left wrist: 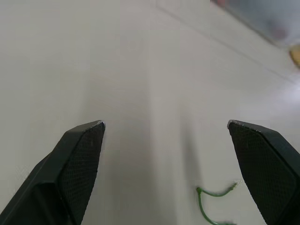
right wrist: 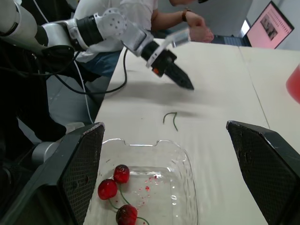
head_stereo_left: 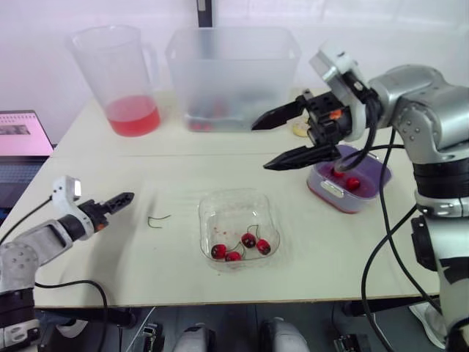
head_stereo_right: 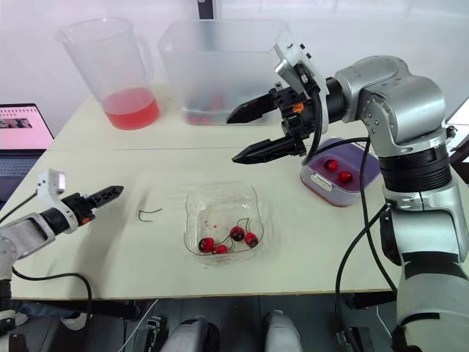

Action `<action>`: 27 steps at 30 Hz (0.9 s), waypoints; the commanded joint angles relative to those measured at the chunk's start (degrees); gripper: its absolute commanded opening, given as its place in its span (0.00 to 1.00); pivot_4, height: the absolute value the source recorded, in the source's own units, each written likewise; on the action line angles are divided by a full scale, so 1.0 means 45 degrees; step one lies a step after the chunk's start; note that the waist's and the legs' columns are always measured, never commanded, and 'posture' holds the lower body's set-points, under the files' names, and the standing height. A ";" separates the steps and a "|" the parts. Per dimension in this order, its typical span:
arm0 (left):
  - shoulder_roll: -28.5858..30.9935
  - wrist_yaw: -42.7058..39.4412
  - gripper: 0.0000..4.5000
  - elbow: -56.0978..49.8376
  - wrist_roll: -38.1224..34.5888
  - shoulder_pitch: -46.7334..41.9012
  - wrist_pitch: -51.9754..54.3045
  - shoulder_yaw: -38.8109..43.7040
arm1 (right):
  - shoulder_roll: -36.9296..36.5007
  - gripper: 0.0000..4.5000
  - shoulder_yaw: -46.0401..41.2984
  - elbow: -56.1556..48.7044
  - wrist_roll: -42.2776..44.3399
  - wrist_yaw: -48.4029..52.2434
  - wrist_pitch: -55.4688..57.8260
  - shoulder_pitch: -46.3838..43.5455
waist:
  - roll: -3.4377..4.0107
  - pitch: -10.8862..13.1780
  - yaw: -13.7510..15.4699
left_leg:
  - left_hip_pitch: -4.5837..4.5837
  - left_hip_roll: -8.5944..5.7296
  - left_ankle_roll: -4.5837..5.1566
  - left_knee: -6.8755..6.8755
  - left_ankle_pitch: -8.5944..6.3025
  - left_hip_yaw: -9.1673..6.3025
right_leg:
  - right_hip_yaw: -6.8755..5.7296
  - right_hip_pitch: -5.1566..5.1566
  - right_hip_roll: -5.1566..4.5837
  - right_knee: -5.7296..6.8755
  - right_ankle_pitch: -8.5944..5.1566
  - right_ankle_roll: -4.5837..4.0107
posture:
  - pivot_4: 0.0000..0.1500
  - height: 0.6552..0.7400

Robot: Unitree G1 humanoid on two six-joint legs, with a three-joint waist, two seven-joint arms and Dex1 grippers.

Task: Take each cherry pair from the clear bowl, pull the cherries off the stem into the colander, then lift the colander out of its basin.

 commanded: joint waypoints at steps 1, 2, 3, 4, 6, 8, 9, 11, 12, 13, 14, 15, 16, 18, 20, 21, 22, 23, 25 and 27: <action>0.1274 -0.3418 1.00 -0.2916 0.0701 0.0686 -0.1666 -0.0686 | -0.0628 1.00 0.0536 -0.1133 -0.0845 -0.0091 -0.0581 0.0595 | -0.0017 -0.0002 -0.0005 | -0.0001 -0.0004 -0.0002 -0.0001 -0.0001 0.0000 | 0.0004 0.0004 -0.0006 -0.0007 0.0000 0.0000 | 1.00 0.37; 0.1552 -0.4119 1.00 -0.3448 0.0620 0.0765 -0.1806 -0.0790 | -0.0666 1.00 0.0705 -0.1399 -0.0963 -0.0230 -0.0502 0.0745 | -0.0009 0.0001 0.0000 | -0.0005 -0.0016 -0.0003 -0.0001 -0.0002 0.0003 | 0.0006 0.0003 -0.0017 -0.0012 0.0000 -0.0001 | 1.00 0.37; 0.1800 -0.4759 1.00 -0.3847 0.0159 0.0750 -0.1639 -0.0713 | -0.0582 1.00 0.0862 -0.1701 -0.1072 -0.0500 -0.0362 0.0898 | 0.0000 0.0007 -0.0005 | -0.0002 -0.0031 -0.0003 -0.0001 -0.0002 0.0005 | 0.0006 0.0005 -0.0031 -0.0009 0.0000 -0.0001 | 1.00 0.37; 0.2056 -0.5390 1.00 -0.4198 -0.0098 0.0755 -0.1614 -0.0666 | -0.0463 1.00 0.1036 -0.2059 -0.1201 -0.0779 -0.0271 0.1083 | -0.0001 0.0006 -0.0031 | -0.0002 -0.0034 -0.0002 -0.0002 -0.0001 0.0016 | 0.0007 -0.0002 -0.0038 -0.0007 0.0001 -0.0002 | 1.00 0.37; 0.2606 -0.6427 1.00 -0.4719 -0.0230 0.0795 -0.1572 -0.0753 | -0.0211 1.00 0.1471 -0.2804 -0.1461 -0.1403 0.0064 0.1440 | 0.0000 0.0006 -0.0060 | 0.0002 -0.0018 -0.0003 -0.0004 -0.0001 0.0015 | 0.0009 -0.0005 -0.0027 -0.0002 0.0001 -0.0002 | 1.00 0.37; 0.2984 -0.7138 1.00 -0.4990 -0.0161 0.0823 -0.1644 -0.0875 | -0.0114 1.00 0.1998 -0.3178 -0.1540 -0.1734 0.0995 0.1439 | 0.0004 0.0007 -0.0090 | 0.0003 0.0000 -0.0007 -0.0021 0.0001 0.0024 | 0.0014 -0.0022 -0.0010 -0.0001 0.0000 -0.0003 | 1.00 0.37; 0.3142 -0.7385 1.00 -0.5117 -0.0284 0.0774 -0.1533 -0.0929 | -0.0032 1.00 0.2488 -0.3342 -0.2015 -0.2312 0.1465 0.1433 | 0.0004 0.0007 -0.0095 | 0.0004 0.0000 -0.0012 -0.0038 0.0006 0.0036 | 0.0018 -0.0038 -0.0008 0.0000 0.0000 -0.0003 | 1.00 0.37; 0.3425 -0.7783 1.00 -0.5399 -0.0532 0.0644 -0.1284 -0.1057 | 0.0064 1.00 0.3689 -0.3589 -0.2654 -0.2833 0.2430 0.1265 | 0.0002 0.0006 -0.0090 | 0.0005 0.0007 -0.0018 -0.0049 0.0011 0.0041 | 0.0019 -0.0047 0.0000 0.0001 0.0000 -0.0004 | 1.00 0.37; 0.3544 -0.7930 1.00 -0.5596 -0.0566 0.0629 -0.1213 -0.1154 | 0.0182 1.00 0.4225 -0.3689 -0.2782 -0.2987 0.2999 0.1141 | 0.0002 0.0006 -0.0080 | 0.0004 0.0009 -0.0018 -0.0050 0.0012 0.0042 | 0.0019 -0.0050 0.0002 0.0000 0.0000 -0.0004 | 1.00 0.37; 0.3620 -0.8025 1.00 -0.5721 -0.0563 0.0632 -0.1183 -0.1217 | 0.0265 1.00 0.4539 -0.3752 -0.2798 -0.3043 0.3396 0.1040 | 0.0002 0.0006 -0.0078 | 0.0003 0.0009 -0.0017 -0.0051 0.0012 0.0044 | 0.0020 -0.0051 0.0002 0.0001 0.0000 -0.0005 | 1.00 0.37; 0.3670 -0.8065 1.00 -0.5806 -0.0523 0.0625 -0.1165 -0.1284 | 0.0366 1.00 0.4731 -0.3772 -0.2838 -0.3135 0.3604 0.0976 | 0.0005 0.0008 -0.0075 | 0.0003 0.0008 -0.0017 -0.0050 0.0012 0.0044 | 0.0021 -0.0050 0.0002 -0.0001 0.0000 -0.0005 | 1.00 0.37; 0.3684 -0.8079 1.00 -0.5869 -0.0479 0.0621 -0.1158 -0.1354 | 0.0534 1.00 0.5069 -0.3768 -0.3027 -0.3384 0.3773 0.0979 | 0.0005 0.0007 -0.0065 | 0.0002 0.0006 -0.0016 -0.0051 0.0012 0.0046 | 0.0024 -0.0051 0.0001 -0.0002 0.0000 -0.0005 | 1.00 0.37; 0.3688 -0.8090 1.00 -0.5902 -0.0451 0.0614 -0.1154 -0.1398 | 0.0636 1.00 0.5314 -0.3768 -0.3157 -0.3541 0.3873 0.0977 | 0.0004 0.0007 -0.0055 | 0.0000 0.0005 -0.0016 -0.0051 0.0012 0.0045 | 0.0025 -0.0053 0.0002 0.0000 0.0000 -0.0005 | 1.00 0.37; 0.3629 -0.8044 1.00 -0.5965 -0.0381 0.0617 -0.1197 -0.1491 | 0.0725 1.00 0.5977 -0.4072 -0.3354 -0.3718 0.4031 0.1144 | 0.0001 0.0005 -0.0038 | 0.0000 0.0005 -0.0015 -0.0050 0.0013 0.0044 | 0.0024 -0.0053 0.0005 0.0002 0.0000 -0.0005 | 1.00 0.37; 0.3589 -0.8002 1.00 -0.5984 -0.0256 0.0643 -0.1255 -0.1607 | 0.0773 1.00 0.6425 -0.4289 -0.3488 -0.3809 0.4029 0.1261 | 0.0001 0.0005 -0.0038 | 0.0000 0.0004 -0.0014 -0.0050 0.0012 0.0043 | 0.0024 -0.0051 0.0007 0.0001 0.0000 -0.0005 | 1.00 0.37; 0.3578 -0.7995 1.00 -0.6002 -0.0064 0.0718 -0.1359 -0.1708 | 0.0951 1.00 0.6642 -0.4333 -0.3509 -0.3958 0.4166 0.1350 | 0.0001 0.0005 -0.0047 | -0.0001 0.0003 -0.0014 -0.0050 0.0012 0.0043 | 0.0024 -0.0052 0.0008 0.0001 0.0000 -0.0005 | 1.00 0.37; 0.3546 -0.7975 1.00 -0.6006 0.0021 0.0747 -0.1400 -0.1774 | 0.1068 0.93 0.6852 -0.4368 -0.3571 -0.4096 0.4240 0.1439 | -0.0001 0.0005 -0.0056 | 0.0000 0.0002 -0.0014 -0.0051 0.0012 0.0043 | 0.0025 -0.0052 0.0009 0.0001 0.0000 -0.0005 | 1.00 0.37; 0.3505 -0.7951 1.00 -0.5987 0.0051 0.0745 -0.1399 -0.1812 | 0.1079 0.86 0.7138 -0.4404 -0.3736 -0.4182 0.4143 0.1501 | 0.0000 0.0005 -0.0057 | 0.0000 0.0002 -0.0014 -0.0051 0.0012 0.0043 | 0.0024 -0.0052 0.0012 0.0002 0.0000 -0.0005 | 1.00 0.37; 0.3431 -0.7887 1.00 -0.5927 0.0085 0.0670 -0.1382 -0.1893 | 0.1133 0.69 0.7526 -0.4284 -0.4057 -0.4378 0.3990 0.1545 | 0.0000 0.0005 -0.0061 | 0.0002 0.0003 -0.0013 -0.0052 0.0012 0.0044 | 0.0024 -0.0054 0.0015 0.0007 0.0000 -0.0005 | 1.00 0.37; 0.3403 -0.7820 1.00 -0.5912 0.0147 0.0627 -0.1364 -0.1977 | 0.1159 0.47 0.7772 -0.4169 -0.4338 -0.4520 0.3809 0.1517 | 0.0000 0.0005 -0.0054 | 0.0001 0.0002 -0.0013 -0.0051 0.0013 0.0046 | 0.0025 -0.0057 0.0016 0.0009 0.0000 -0.0005 | 1.00 0.37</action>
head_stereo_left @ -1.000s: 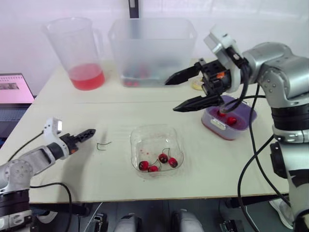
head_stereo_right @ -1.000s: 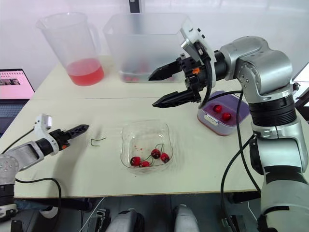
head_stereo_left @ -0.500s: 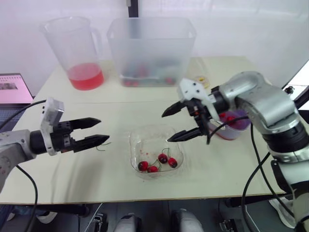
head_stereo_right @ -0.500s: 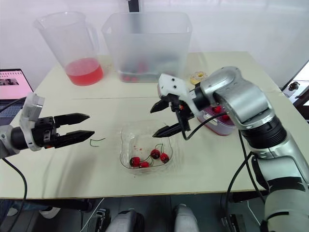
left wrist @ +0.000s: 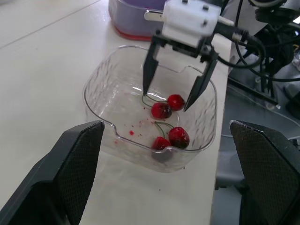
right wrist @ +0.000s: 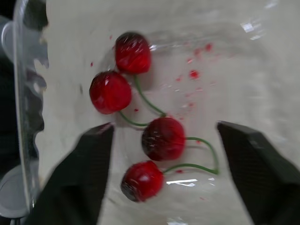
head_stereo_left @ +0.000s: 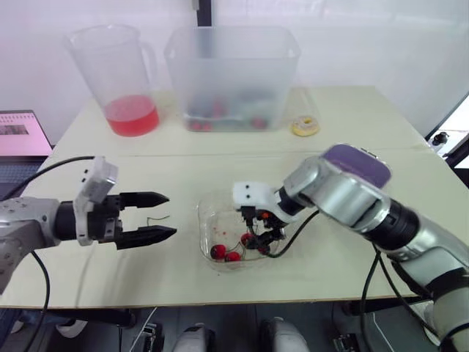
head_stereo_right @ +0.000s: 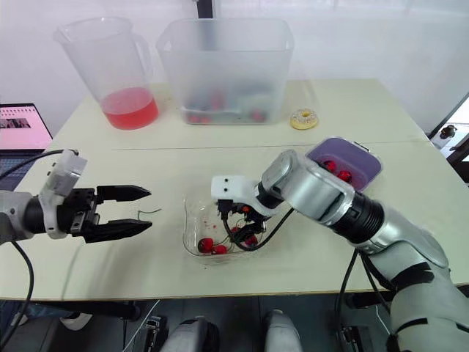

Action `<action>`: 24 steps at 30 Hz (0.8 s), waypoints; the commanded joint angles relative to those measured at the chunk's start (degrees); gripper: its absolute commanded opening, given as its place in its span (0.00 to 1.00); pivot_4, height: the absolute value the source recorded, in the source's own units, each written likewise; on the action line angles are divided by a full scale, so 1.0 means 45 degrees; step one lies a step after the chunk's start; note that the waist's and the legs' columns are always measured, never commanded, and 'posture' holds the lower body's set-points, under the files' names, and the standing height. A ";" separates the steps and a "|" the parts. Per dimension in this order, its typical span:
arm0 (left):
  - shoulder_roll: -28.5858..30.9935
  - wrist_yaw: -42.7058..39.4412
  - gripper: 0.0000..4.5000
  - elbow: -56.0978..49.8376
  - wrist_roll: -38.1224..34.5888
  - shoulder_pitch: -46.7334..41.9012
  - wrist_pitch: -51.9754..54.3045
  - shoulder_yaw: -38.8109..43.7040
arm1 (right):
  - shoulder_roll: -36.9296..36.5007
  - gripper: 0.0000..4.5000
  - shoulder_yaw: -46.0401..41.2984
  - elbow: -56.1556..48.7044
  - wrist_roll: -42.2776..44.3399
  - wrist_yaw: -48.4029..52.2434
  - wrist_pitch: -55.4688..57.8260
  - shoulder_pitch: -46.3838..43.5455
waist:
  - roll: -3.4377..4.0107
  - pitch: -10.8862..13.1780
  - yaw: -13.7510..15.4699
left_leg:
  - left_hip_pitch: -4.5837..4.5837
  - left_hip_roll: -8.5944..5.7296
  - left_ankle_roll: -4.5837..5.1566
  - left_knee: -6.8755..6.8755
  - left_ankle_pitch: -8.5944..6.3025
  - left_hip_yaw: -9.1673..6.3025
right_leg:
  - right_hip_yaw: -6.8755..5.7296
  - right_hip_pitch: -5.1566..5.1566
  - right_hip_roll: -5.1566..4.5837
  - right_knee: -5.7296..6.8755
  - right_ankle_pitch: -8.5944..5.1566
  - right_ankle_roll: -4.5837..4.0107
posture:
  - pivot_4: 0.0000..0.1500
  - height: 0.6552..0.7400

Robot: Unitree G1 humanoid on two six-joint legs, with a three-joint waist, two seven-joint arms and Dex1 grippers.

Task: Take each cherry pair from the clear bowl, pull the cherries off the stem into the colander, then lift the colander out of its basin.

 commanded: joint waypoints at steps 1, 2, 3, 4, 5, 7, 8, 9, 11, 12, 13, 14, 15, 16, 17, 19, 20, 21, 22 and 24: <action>0.0149 0.0213 1.00 -0.0146 0.0448 -0.0149 -0.0157 -0.0138 | 0.0065 0.47 0.0124 -0.0100 -0.0473 -0.0240 -0.0237 -0.0259 | -0.0004 -0.0003 0.0002 | -0.0001 -0.0001 0.0001 0.0000 0.0000 0.0001 | 0.0000 -0.0001 0.0001 0.0001 0.0000 0.0000 | 1.00 0.37; 0.0171 0.0295 1.00 -0.0213 0.0781 -0.0144 -0.0273 -0.0356 | 0.0052 0.47 0.0232 -0.0075 -0.0572 -0.0231 -0.0269 -0.0319 | -0.0005 -0.0003 0.0002 | 0.0000 -0.0001 0.0001 0.0000 0.0000 0.0000 | 0.0000 0.0000 0.0002 0.0001 0.0000 0.0000 | 1.00 0.37; 0.0118 0.0398 1.00 -0.0294 0.0920 -0.0160 -0.0292 -0.0486 | 0.0042 0.47 0.0346 -0.0045 -0.0709 -0.0240 -0.0345 -0.0368 | -0.0005 -0.0003 0.0006 | 0.0001 -0.0001 0.0001 0.0000 0.0000 0.0000 | 0.0000 0.0001 0.0003 0.0001 0.0000 0.0000 | 1.00 0.37; 0.0003 0.0529 1.00 -0.0384 0.0853 -0.0213 -0.0196 -0.0523 | 0.0078 0.47 0.0390 0.0005 -0.0789 -0.0257 -0.0357 -0.0379 | -0.0005 -0.0003 0.0003 | 0.0002 -0.0003 0.0001 0.0000 0.0001 0.0001 | -0.0001 0.0002 0.0010 0.0005 0.0000 0.0000 | 1.00 0.37; -0.0135 0.0660 1.00 -0.0527 0.0717 -0.0261 -0.0110 -0.0505 | 0.0090 0.47 0.0416 0.0017 -0.0845 -0.0254 -0.0362 -0.0368 | -0.0005 -0.0003 0.0000 | 0.0001 -0.0003 0.0001 0.0000 0.0001 0.0000 | -0.0001 0.0001 0.0012 0.0006 0.0000 0.0000 | 1.00 0.37; -0.0254 0.0855 1.00 -0.0758 0.0517 -0.0313 0.0051 -0.0473 | 0.0125 0.47 0.0423 0.0030 -0.0892 -0.0227 -0.0334 -0.0350 | -0.0005 -0.0003 -0.0001 | 0.0001 -0.0003 0.0001 0.0000 0.0000 0.0000 | 0.0000 -0.0001 0.0009 0.0006 0.0000 0.0000 | 1.00 0.37; -0.0265 0.0907 1.00 -0.0849 0.0457 -0.0315 0.0101 -0.0452 | 0.0139 0.47 0.0424 0.0030 -0.0901 -0.0203 -0.0318 -0.0350 | -0.0005 -0.0003 -0.0001 | 0.0001 -0.0002 0.0001 0.0000 0.0000 -0.0001 | 0.0000 -0.0001 0.0008 0.0005 0.0000 0.0000 | 1.00 0.37; -0.0263 0.0947 1.00 -0.0908 0.0424 -0.0315 0.0141 -0.0429 | 0.0143 0.47 0.0440 0.0036 -0.0923 -0.0183 -0.0326 -0.0349 | -0.0005 -0.0003 0.0000 | 0.0001 -0.0002 0.0001 -0.0001 0.0001 -0.0001 | 0.0000 0.0000 0.0005 0.0005 0.0000 0.0000 | 1.00 0.37; -0.0251 0.0990 1.00 -0.0964 0.0389 -0.0324 0.0189 -0.0386 | 0.0157 0.47 0.0490 0.0062 -0.0997 -0.0150 -0.0349 -0.0361 | -0.0005 -0.0003 -0.0002 | 0.0002 -0.0001 0.0001 0.0000 0.0001 -0.0001 | 0.0000 0.0000 0.0006 0.0006 0.0000 0.0000 | 1.00 0.37; -0.0236 0.1008 1.00 -0.0971 0.0381 -0.0327 0.0195 -0.0381 | 0.0173 0.47 0.0528 0.0084 -0.1028 -0.0127 -0.0351 -0.0370 | -0.0005 -0.0003 -0.0002 | 0.0002 -0.0001 0.0001 0.0000 0.0001 -0.0001 | 0.0000 0.0000 0.0006 0.0007 0.0000 0.0000 | 1.00 0.37; -0.0215 0.1027 1.00 -0.0977 0.0399 -0.0329 0.0178 -0.0392 | 0.0199 0.47 0.0571 0.0113 -0.1048 -0.0098 -0.0335 -0.0379 | -0.0005 -0.0003 -0.0002 | 0.0002 0.0000 0.0001 0.0000 0.0001 -0.0001 | 0.0000 -0.0001 0.0006 0.0006 0.0000 0.0000 | 1.00 0.37; -0.0198 0.1053 1.00 -0.0985 0.0415 -0.0332 0.0165 -0.0408 | 0.0219 0.47 0.0605 0.0136 -0.1074 -0.0081 -0.0334 -0.0380 | -0.0005 -0.0003 -0.0003 | 0.0002 0.0000 0.0001 0.0000 0.0001 -0.0001 | 0.0000 0.0000 0.0007 0.0007 0.0000 0.0000 | 1.00 0.37; -0.0189 0.1074 1.00 -0.1000 0.0427 -0.0345 0.0156 -0.0431 | 0.0248 0.41 0.0623 0.0164 -0.1086 -0.0076 -0.0331 -0.0382 | -0.0005 -0.0003 -0.0003 | 0.0002 0.0000 0.0001 0.0000 0.0001 -0.0001 | 0.0000 -0.0002 0.0009 0.0007 0.0000 0.0000 | 1.00 0.37; -0.0184 0.1095 1.00 -0.1017 0.0412 -0.0354 0.0170 -0.0440 | 0.0267 0.36 0.0634 0.0178 -0.1095 -0.0076 -0.0332 -0.0387 | -0.0005 -0.0003 -0.0003 | 0.0002 0.0000 0.0001 0.0000 0.0001 -0.0001 | 0.0000 -0.0002 0.0009 0.0007 0.0000 0.0000 | 1.00 0.37; -0.0182 0.1113 1.00 -0.1036 0.0393 -0.0367 0.0190 -0.0454 | 0.0298 0.28 0.0632 0.0203 -0.1096 -0.0074 -0.0328 -0.0413 | -0.0005 -0.0003 -0.0003 | 0.0002 -0.0001 0.0001 0.0000 0.0000 0.0000 | 0.0000 -0.0002 0.0009 0.0007 0.0000 0.0000 | 1.00 0.37; -0.0217 0.1202 1.00 -0.1074 0.0342 -0.0408 0.0241 -0.0485 | 0.0386 0.11 0.0550 0.0243 -0.1081 -0.0038 -0.0347 -0.0518 | -0.0006 -0.0003 -0.0003 | 0.0002 -0.0001 0.0001 0.0000 0.0001 0.0000 | 0.0000 -0.0002 0.0009 0.0007 0.0000 0.0000 | 1.00 0.37; -0.0237 0.1248 1.00 -0.1096 0.0313 -0.0424 0.0263 -0.0493 | 0.0429 0.11 0.0485 0.0239 -0.1062 -0.0007 -0.0353 -0.0581 | -0.0005 -0.0003 -0.0003 | 0.0002 -0.0001 0.0001 0.0000 0.0001 0.0000 | -0.0001 -0.0002 0.0009 0.0007 0.0000 0.0000 | 1.00 0.37; -0.0246 0.1279 1.00 -0.1109 0.0302 -0.0438 0.0271 -0.0514 | 0.0490 0.11 0.0379 0.0233 -0.0984 0.0067 -0.0329 -0.0680 | -0.0005 -0.0003 -0.0003 | 0.0002 0.0000 0.0001 0.0000 0.0001 0.0000 | -0.0001 -0.0002 0.0009 0.0007 0.0000 0.0000 | 1.00 0.37; -0.0256 0.1303 1.00 -0.1109 0.0302 -0.0459 0.0273 -0.0543 | 0.0542 0.11 0.0284 0.0240 -0.0943 0.0156 -0.0424 -0.0800 | -0.0005 -0.0003 -0.0010 | 0.0002 -0.0001 0.0001 0.0000 0.0001 -0.0001 | 0.0000 -0.0002 0.0009 0.0008 0.0000 0.0000 | 1.00 0.37; -0.0255 0.1310 1.00 -0.1075 0.0332 -0.0504 0.0279 -0.0585 | 0.0671 0.11 0.0173 0.0306 -0.0943 0.0388 -0.0891 -0.1067 | -0.0005 -0.0003 -0.0028 | 0.0002 -0.0001 0.0001 -0.0001 0.0001 0.0001 | 0.0000 -0.0006 0.0015 0.0008 0.0000 0.0000 | 1.00 0.37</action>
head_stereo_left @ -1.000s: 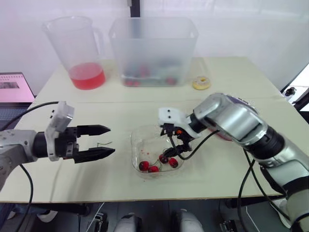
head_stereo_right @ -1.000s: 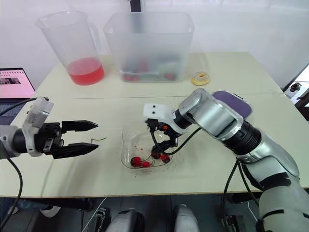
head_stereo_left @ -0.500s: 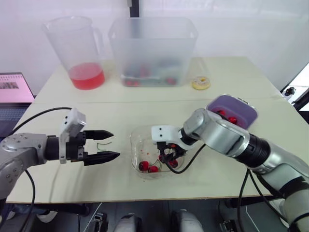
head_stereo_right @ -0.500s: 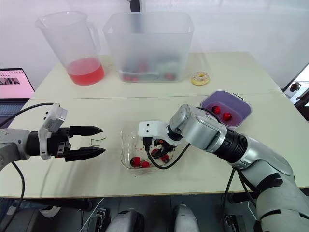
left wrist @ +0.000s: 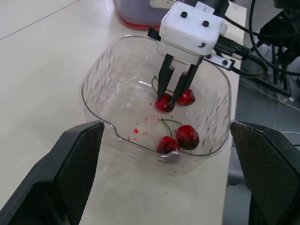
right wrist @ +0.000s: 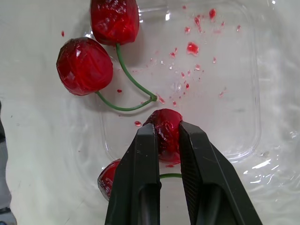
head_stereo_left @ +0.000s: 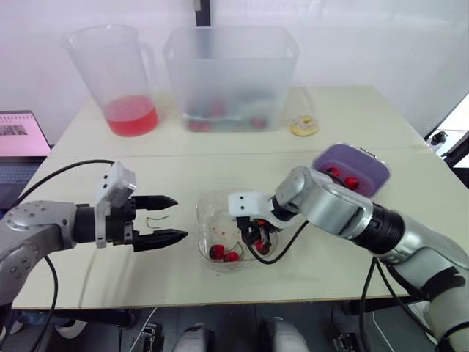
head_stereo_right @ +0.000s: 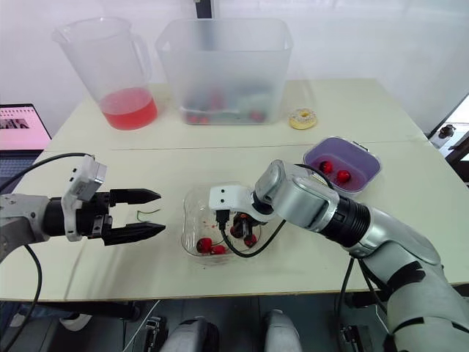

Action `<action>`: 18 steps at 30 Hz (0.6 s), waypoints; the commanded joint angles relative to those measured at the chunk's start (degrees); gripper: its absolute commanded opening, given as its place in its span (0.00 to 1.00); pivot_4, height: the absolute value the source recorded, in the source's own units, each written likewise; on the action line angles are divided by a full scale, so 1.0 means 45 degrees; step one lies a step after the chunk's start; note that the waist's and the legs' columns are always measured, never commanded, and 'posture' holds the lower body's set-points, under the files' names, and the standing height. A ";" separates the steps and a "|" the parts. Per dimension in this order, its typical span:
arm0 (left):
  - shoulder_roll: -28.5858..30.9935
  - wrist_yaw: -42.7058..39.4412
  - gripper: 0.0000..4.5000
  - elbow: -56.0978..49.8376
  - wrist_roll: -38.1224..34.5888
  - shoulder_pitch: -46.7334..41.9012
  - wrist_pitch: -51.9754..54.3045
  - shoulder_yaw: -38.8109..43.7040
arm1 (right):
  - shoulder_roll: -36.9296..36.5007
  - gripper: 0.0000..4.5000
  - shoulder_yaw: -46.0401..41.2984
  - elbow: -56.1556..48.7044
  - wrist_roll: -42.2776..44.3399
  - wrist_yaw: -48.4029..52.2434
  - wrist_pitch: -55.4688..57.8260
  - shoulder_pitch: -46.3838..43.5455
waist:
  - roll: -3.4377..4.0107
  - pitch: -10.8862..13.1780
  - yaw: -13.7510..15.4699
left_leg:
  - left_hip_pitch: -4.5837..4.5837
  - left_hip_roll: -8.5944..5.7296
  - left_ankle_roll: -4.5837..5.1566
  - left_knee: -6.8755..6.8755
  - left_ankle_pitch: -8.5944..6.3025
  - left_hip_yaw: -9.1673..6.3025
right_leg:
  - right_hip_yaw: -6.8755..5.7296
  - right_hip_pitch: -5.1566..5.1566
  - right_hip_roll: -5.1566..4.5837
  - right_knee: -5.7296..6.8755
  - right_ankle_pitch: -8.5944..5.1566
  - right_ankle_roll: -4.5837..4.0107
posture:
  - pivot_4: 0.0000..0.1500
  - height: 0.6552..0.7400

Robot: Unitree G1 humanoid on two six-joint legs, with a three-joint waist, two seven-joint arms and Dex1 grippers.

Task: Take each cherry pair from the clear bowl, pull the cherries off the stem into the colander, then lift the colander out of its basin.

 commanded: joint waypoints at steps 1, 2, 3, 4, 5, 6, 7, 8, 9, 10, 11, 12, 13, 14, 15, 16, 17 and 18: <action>0.0044 0.0037 1.00 -0.0232 -0.0103 -0.0269 -0.0043 0.0055 | 0.0286 0.11 -0.0585 -0.0171 0.0063 0.0400 -0.0846 -0.0732 | 0.0000 0.0000 -0.0004 | 0.0000 0.0000 0.0000 0.0000 0.0000 -0.0001 | 0.0000 -0.0001 0.0001 0.0002 0.0000 0.0000 | 1.00 0.37; 0.0023 0.0053 1.00 -0.0183 -0.0095 -0.0344 -0.0036 0.0031 | 0.0380 0.11 -0.0566 -0.0063 -0.0019 0.0510 -0.1243 -0.0852 | 0.0000 0.0000 -0.0003 | 0.0000 0.0000 0.0000 0.0000 0.0000 0.0000 | 0.0000 -0.0001 0.0003 0.0002 0.0000 0.0000 | 1.00 0.37; -0.0006 0.0074 1.00 -0.0126 -0.0092 -0.0426 -0.0029 0.0006 | 0.0486 0.11 -0.0504 0.0079 -0.0156 0.0635 -0.1827 -0.0951 | 0.0000 0.0000 0.0000 | 0.0000 0.0000 0.0000 -0.0001 0.0000 0.0000 | 0.0000 -0.0001 0.0003 0.0002 0.0000 0.0000 | 1.00 0.37; -0.0023 0.0086 1.00 -0.0088 -0.0080 -0.0483 -0.0025 -0.0017 | 0.0563 0.11 -0.0438 0.0205 -0.0278 0.0747 -0.2330 -0.1009 | -0.0002 -0.0001 -0.0001 | 0.0000 0.0000 0.0000 -0.0001 0.0000 0.0000 | 0.0000 -0.0001 0.0004 0.0001 0.0000 0.0000 | 1.00 0.37; -0.0028 0.0086 1.00 -0.0053 -0.0054 -0.0534 -0.0026 -0.0054 | 0.0633 0.11 -0.0352 0.0359 -0.0432 0.0853 -0.2814 -0.1059 | -0.0002 -0.0001 0.0000 | 0.0000 0.0000 0.0000 0.0001 0.0000 0.0000 | 0.0000 0.0002 0.0005 0.0002 0.0000 0.0000 | 1.00 0.37; -0.0024 0.0074 1.00 -0.0019 -0.0021 -0.0574 -0.0033 -0.0096 | 0.0705 0.11 -0.0230 0.0552 -0.0649 0.0938 -0.3258 -0.1104 | -0.0002 -0.0001 0.0012 | 0.0000 -0.0002 0.0000 0.0001 0.0000 0.0002 | -0.0001 0.0003 0.0007 0.0001 0.0000 0.0000 | 1.00 0.37; -0.0026 0.0075 1.00 -0.0003 -0.0003 -0.0608 -0.0038 -0.0135 | 0.0777 0.11 -0.0065 0.0785 -0.0968 0.0995 -0.3835 -0.1150 | -0.0002 -0.0001 0.0020 | 0.0000 -0.0004 0.0000 0.0002 0.0000 0.0002 | 0.0000 0.0003 0.0006 0.0002 0.0000 0.0000 | 1.00 0.37; -0.0036 0.0097 1.00 -0.0006 0.0001 -0.0644 -0.0031 -0.0174 | 0.0892 0.11 0.0099 0.1079 -0.1320 0.1019 -0.4462 -0.1175 | -0.0003 -0.0002 0.0021 | 0.0000 -0.0006 0.0000 0.0002 0.0000 0.0003 | -0.0001 0.0003 0.0006 0.0002 0.0000 0.0000 | 1.00 0.37; -0.0048 0.0124 1.00 -0.0022 -0.0003 -0.0669 -0.0026 -0.0203 | 0.1008 0.11 0.0206 0.1357 -0.1616 0.1038 -0.4960 -0.1187 | -0.0003 -0.0002 0.0023 | 0.0000 -0.0009 0.0000 0.0003 0.0000 0.0003 | -0.0001 0.0003 0.0004 0.0002 0.0000 0.0000 | 1.00 0.37; -0.0060 0.0149 1.00 -0.0039 -0.0021 -0.0685 -0.0014 -0.0220 | 0.1118 0.11 0.0232 0.1585 -0.1829 0.1075 -0.5330 -0.1177 | -0.0004 -0.0002 0.0021 | 0.0000 -0.0009 0.0001 0.0003 0.0000 0.0004 | -0.0001 0.0003 0.0004 0.0002 0.0000 0.0001 | 1.00 0.37; -0.0072 0.0172 1.00 -0.0057 -0.0044 -0.0690 -0.0001 -0.0232 | 0.1296 0.11 0.0180 0.1847 -0.1963 0.1099 -0.5604 -0.1173 | -0.0004 -0.0002 0.0012 | 0.0000 -0.0009 0.0001 0.0003 0.0001 0.0004 | -0.0001 0.0003 0.0004 0.0003 0.0000 0.0000 | 1.00 0.37; -0.0078 0.0190 1.00 -0.0086 -0.0052 -0.0671 0.0002 -0.0235 | 0.1450 0.11 0.0101 0.2050 -0.2064 0.1154 -0.5795 -0.1161 | -0.0004 -0.0002 0.0001 | 0.0000 -0.0009 0.0001 0.0003 0.0001 0.0004 | -0.0001 0.0002 0.0005 0.0004 0.0000 0.0000 | 1.00 0.37; -0.0083 0.0208 1.00 -0.0111 -0.0059 -0.0652 0.0011 -0.0240 | 0.1571 0.11 0.0034 0.2252 -0.2185 0.1223 -0.6071 -0.1162 | -0.0004 -0.0002 -0.0004 | 0.0000 -0.0008 0.0000 0.0002 0.0001 0.0004 | 0.0000 0.0001 0.0006 0.0005 0.0000 0.0000 | 1.00 0.37; -0.0085 0.0220 1.00 -0.0140 -0.0097 -0.0617 0.0032 -0.0219 | 0.1661 0.26 -0.0024 0.2446 -0.2415 0.1192 -0.6506 -0.1174 | -0.0004 -0.0002 -0.0007 | 0.0000 -0.0007 0.0001 0.0002 0.0001 0.0004 | 0.0000 0.0000 0.0007 0.0005 0.0000 0.0001 | 1.00 0.37; -0.0080 0.0230 1.00 -0.0168 -0.0118 -0.0590 0.0047 -0.0215 | 0.1708 0.31 -0.0113 0.2628 -0.2729 0.1025 -0.7215 -0.1194 | -0.0004 -0.0002 -0.0008 | 0.0000 -0.0006 0.0000 0.0002 0.0001 0.0003 | -0.0001 0.0000 0.0007 0.0005 0.0000 0.0000 | 1.00 0.37; -0.0070 0.0232 1.00 -0.0188 -0.0126 -0.0574 0.0056 -0.0224 | 0.1740 0.41 -0.0203 0.2757 -0.2990 0.0913 -0.7785 -0.1201 | -0.0004 -0.0002 -0.0012 | 0.0000 -0.0006 0.0000 0.0002 0.0001 0.0004 | -0.0001 0.0000 0.0007 0.0005 0.0000 0.0000 | 1.00 0.37; -0.0055 0.0219 1.00 -0.0210 -0.0127 -0.0543 0.0054 -0.0220 | 0.1771 0.52 -0.0300 0.2804 -0.3125 0.0939 -0.8037 -0.1208 | -0.0004 -0.0002 -0.0007 | 0.0000 -0.0006 0.0001 0.0002 0.0001 0.0004 | -0.0001 0.0000 0.0007 0.0004 0.0000 0.0000 | 1.00 0.37; -0.0056 0.0207 1.00 -0.0205 -0.0115 -0.0549 0.0046 -0.0248 | 0.1754 0.64 -0.0494 0.2643 -0.3060 0.1123 -0.8173 -0.1187 | -0.0003 -0.0002 0.0006 | 0.0000 -0.0006 0.0000 0.0002 0.0001 0.0004 | -0.0001 0.0000 0.0007 0.0004 0.0000 0.0000 | 1.00 0.37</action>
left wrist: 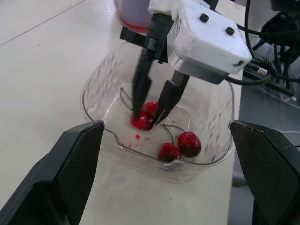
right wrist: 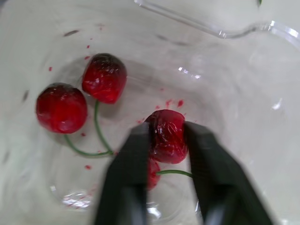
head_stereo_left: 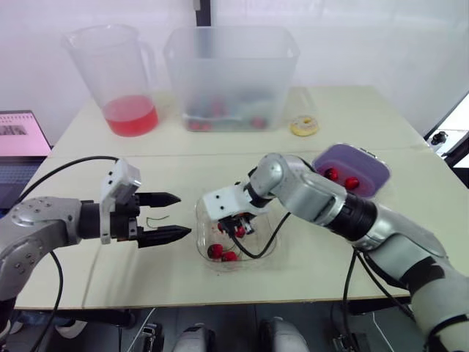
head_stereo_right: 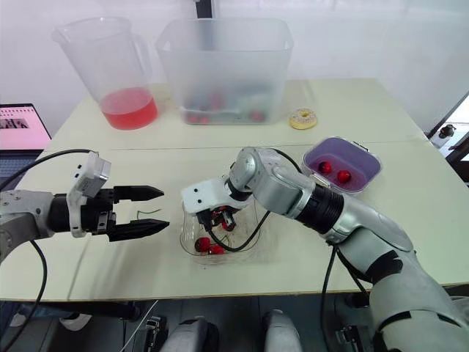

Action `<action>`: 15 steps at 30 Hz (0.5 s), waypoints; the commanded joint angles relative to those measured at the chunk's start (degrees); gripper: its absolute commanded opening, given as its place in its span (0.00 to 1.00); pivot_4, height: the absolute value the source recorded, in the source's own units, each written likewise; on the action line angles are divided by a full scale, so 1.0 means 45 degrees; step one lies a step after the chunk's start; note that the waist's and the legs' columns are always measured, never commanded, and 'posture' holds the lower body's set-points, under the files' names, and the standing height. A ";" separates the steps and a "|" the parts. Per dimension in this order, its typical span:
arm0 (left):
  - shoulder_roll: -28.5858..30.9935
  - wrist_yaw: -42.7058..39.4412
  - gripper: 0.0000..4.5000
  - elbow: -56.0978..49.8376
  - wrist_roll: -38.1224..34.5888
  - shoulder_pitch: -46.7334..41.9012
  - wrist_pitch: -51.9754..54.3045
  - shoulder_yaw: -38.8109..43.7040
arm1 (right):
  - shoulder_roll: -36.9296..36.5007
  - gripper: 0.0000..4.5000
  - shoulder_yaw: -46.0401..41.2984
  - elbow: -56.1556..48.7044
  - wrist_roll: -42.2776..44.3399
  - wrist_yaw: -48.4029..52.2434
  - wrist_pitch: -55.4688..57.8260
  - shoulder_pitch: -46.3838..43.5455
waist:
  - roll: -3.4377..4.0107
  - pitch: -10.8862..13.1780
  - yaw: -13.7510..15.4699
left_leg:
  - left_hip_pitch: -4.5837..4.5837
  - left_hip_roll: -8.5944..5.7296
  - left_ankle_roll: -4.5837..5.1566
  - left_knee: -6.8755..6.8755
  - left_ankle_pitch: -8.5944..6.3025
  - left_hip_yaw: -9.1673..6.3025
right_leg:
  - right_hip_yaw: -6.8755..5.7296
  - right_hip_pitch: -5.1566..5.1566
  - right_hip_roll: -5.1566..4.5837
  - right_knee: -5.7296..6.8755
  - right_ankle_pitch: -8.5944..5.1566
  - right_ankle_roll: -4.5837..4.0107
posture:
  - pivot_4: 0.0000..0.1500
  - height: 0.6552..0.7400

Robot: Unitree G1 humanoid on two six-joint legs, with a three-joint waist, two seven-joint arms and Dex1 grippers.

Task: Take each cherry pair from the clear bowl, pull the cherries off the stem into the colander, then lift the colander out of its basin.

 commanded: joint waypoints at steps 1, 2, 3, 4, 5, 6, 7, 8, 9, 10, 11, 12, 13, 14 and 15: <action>0.0002 -0.0056 1.00 -0.0224 -0.0118 -0.0030 -0.0029 0.0103 | 0.0018 0.75 -0.0926 -0.0551 -0.0198 0.0377 -0.0756 -0.0282 | 0.0000 0.0000 0.0020 | 0.0000 0.0000 0.0000 0.0000 0.0000 0.0000 | 0.0000 0.0000 -0.0001 0.0000 0.0000 0.0000 | 1.00 0.37; -0.0002 -0.0074 1.00 -0.0206 -0.0113 -0.0053 -0.0036 0.0073 | -0.0069 0.88 -0.1123 -0.0862 -0.0058 0.0638 -0.0640 -0.0210 | 0.0000 0.0000 0.0022 | 0.0000 0.0000 0.0000 0.0001 0.0000 -0.0001 | 0.0000 0.0002 -0.0001 0.0000 0.0000 0.0000 | 1.00 0.37; -0.0012 -0.0108 1.00 -0.0138 -0.0083 -0.0127 -0.0059 0.0009 | -0.0227 0.99 -0.1445 -0.1290 0.0250 0.0920 -0.0436 -0.0049 | 0.0000 0.0000 0.0026 | 0.0000 0.0000 0.0000 0.0002 0.0000 -0.0001 | 0.0000 0.0003 -0.0001 -0.0001 0.0000 0.0000 | 1.00 0.37; -0.0026 -0.0175 1.00 -0.0079 -0.0043 -0.0198 -0.0120 -0.0052 | -0.0353 0.99 -0.1733 -0.1611 0.0493 0.1121 0.0042 0.0095 | 0.0000 0.0000 0.0039 | 0.0000 0.0000 0.0000 0.0002 0.0000 -0.0001 | -0.0001 0.0002 -0.0001 -0.0001 0.0000 0.0000 | 1.00 0.37; -0.0035 -0.0219 1.00 -0.0063 -0.0022 -0.0219 -0.0165 -0.0077 | -0.0430 0.99 -0.1934 -0.1856 0.0635 0.1248 0.0408 0.0211 | -0.0001 0.0000 0.0041 | -0.0001 0.0000 0.0000 0.0002 0.0000 -0.0004 | -0.0001 0.0004 -0.0001 -0.0001 0.0000 0.0000 | 1.00 0.37; -0.0055 -0.0309 1.00 -0.0048 -0.0069 -0.0250 -0.0201 -0.0079 | -0.0500 0.99 -0.2238 -0.2060 0.0822 0.1263 0.0894 0.0363 | -0.0001 0.0000 0.0041 | 0.0000 0.0000 0.0000 0.0002 0.0000 -0.0004 | -0.0002 0.0006 -0.0001 -0.0002 0.0000 0.0000 | 1.00 0.37; -0.0084 -0.0399 1.00 -0.0018 -0.0110 -0.0282 -0.0278 -0.0035 | -0.0516 0.99 -0.2584 -0.2236 0.1030 0.1117 0.1914 0.0534 | -0.0001 0.0000 0.0039 | 0.0000 0.0000 0.0000 0.0003 0.0000 -0.0003 | -0.0002 0.0008 -0.0002 -0.0001 0.0000 0.0000 | 1.00 0.37; -0.0106 -0.0461 1.00 0.0006 -0.0134 -0.0306 -0.0326 0.0001 | -0.0520 0.99 -0.2824 -0.2371 0.1167 0.1006 0.2629 0.0656 | -0.0001 -0.0001 0.0043 | 0.0000 0.0000 0.0000 0.0006 0.0000 -0.0003 | -0.0003 0.0010 -0.0002 0.0000 0.0000 0.0000 | 1.00 0.37; -0.0127 -0.0543 1.00 0.0053 -0.0170 -0.0340 -0.0350 0.0036 | -0.0501 0.99 -0.3037 -0.2485 0.1280 0.0841 0.3451 0.0760 | -0.0001 -0.0001 0.0042 | 0.0001 0.0000 0.0000 0.0008 0.0000 -0.0005 | -0.0003 0.0012 -0.0002 0.0002 0.0000 0.0000 | 1.00 0.37; -0.0133 -0.0623 1.00 0.0071 -0.0205 -0.0334 -0.0362 0.0089 | -0.0476 0.99 -0.3171 -0.2619 0.1357 0.0709 0.4165 0.0834 | -0.0001 -0.0001 0.0039 | 0.0000 0.0000 0.0000 0.0009 0.0000 -0.0004 | -0.0003 0.0012 -0.0002 0.0002 0.0000 0.0000 | 1.00 0.37; -0.0144 -0.0748 1.00 0.0109 -0.0242 -0.0327 -0.0409 0.0177 | -0.0425 0.99 -0.3356 -0.2795 0.1515 0.0429 0.5509 0.0927 | -0.0001 -0.0001 0.0037 | 0.0001 0.0000 0.0000 0.0009 0.0000 -0.0004 | -0.0003 0.0011 -0.0004 0.0005 0.0000 0.0000 | 1.00 0.37; -0.0109 -0.0874 1.00 0.0183 -0.0289 -0.0321 -0.0387 0.0250 | -0.0281 0.99 -0.3568 -0.2992 0.1698 0.0011 0.7357 0.0997 | -0.0001 -0.0001 0.0037 | 0.0000 0.0001 0.0000 0.0008 0.0000 -0.0004 | -0.0003 0.0010 -0.0003 0.0005 0.0000 0.0000 | 1.00 0.37; -0.0048 -0.0972 1.00 0.0272 -0.0286 -0.0325 -0.0342 0.0261 | -0.0039 0.99 -0.3843 -0.3157 0.1973 -0.0391 0.8957 0.1093 | -0.0001 -0.0001 0.0038 | 0.0000 0.0001 0.0000 0.0007 0.0000 -0.0004 | -0.0002 0.0009 -0.0005 0.0006 0.0000 0.0000 | 1.00 0.37; 0.0027 -0.1060 1.00 0.0355 -0.0231 -0.0312 -0.0314 0.0236 | 0.0232 0.99 -0.4098 -0.3347 0.2255 -0.0734 1.0246 0.1208 | -0.0001 -0.0001 0.0037 | 0.0000 0.0002 0.0000 0.0007 0.0000 -0.0004 | -0.0003 0.0007 -0.0008 0.0006 0.0000 0.0000 | 1.00 0.37; 0.0075 -0.1117 1.00 0.0406 -0.0181 -0.0303 -0.0293 0.0208 | 0.0418 0.99 -0.4260 -0.3500 0.2501 -0.1007 1.1017 0.1260 | -0.0001 -0.0001 0.0030 | 0.0000 0.0003 0.0000 0.0007 0.0000 -0.0004 | -0.0003 0.0008 -0.0012 0.0006 0.0000 -0.0001 | 1.00 0.37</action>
